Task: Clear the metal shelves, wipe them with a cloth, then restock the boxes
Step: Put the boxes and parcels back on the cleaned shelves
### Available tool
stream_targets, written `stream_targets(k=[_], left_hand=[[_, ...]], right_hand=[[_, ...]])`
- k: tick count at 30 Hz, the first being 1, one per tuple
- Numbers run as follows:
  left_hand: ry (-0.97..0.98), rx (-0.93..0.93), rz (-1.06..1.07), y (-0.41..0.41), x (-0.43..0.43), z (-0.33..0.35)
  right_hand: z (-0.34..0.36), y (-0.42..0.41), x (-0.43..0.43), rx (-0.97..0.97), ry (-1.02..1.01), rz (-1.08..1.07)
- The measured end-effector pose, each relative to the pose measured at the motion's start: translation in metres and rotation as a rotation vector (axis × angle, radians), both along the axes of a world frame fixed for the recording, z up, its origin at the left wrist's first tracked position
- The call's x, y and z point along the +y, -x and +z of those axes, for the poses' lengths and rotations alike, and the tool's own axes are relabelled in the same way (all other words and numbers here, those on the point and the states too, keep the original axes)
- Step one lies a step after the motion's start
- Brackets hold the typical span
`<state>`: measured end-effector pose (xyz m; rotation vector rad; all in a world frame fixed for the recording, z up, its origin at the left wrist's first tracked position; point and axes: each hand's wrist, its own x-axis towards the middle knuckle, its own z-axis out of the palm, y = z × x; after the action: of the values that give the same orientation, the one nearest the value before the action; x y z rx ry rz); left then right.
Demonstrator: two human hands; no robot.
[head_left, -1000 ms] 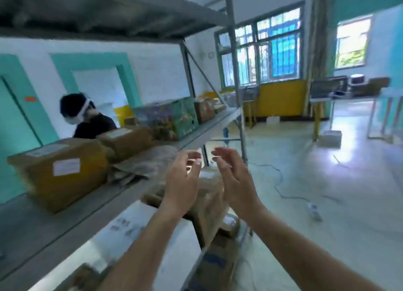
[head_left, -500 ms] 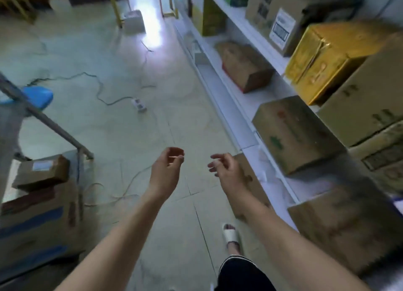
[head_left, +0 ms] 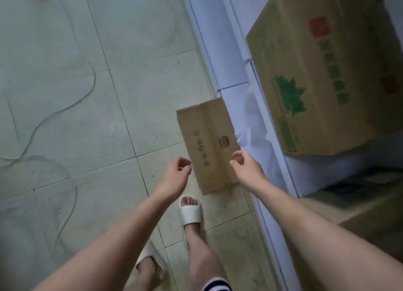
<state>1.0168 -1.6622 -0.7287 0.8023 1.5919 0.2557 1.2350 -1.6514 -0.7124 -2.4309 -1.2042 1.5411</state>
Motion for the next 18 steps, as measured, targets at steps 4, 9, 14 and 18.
stream_targets(k=[4, 9, 14, 18], left_hand=[[0.17, 0.043, -0.026, -0.023, -0.014, -0.135], [0.365, 0.011, -0.035, -0.052, -0.064, -0.273], [0.426, -0.241, 0.155, -0.075, -0.092, -0.298], [0.322, -0.229, 0.412, -0.051, -0.083, -0.242]], right_hand=[[-0.125, -0.054, -0.002, -0.147, 0.124, -0.017], [-0.256, -0.092, -0.035, -0.239, 0.265, -0.082], [-0.292, -0.08, -0.053, -0.297, 0.203, -0.154], [-0.233, -0.046, -0.052, -0.204, 0.084, -0.15]])
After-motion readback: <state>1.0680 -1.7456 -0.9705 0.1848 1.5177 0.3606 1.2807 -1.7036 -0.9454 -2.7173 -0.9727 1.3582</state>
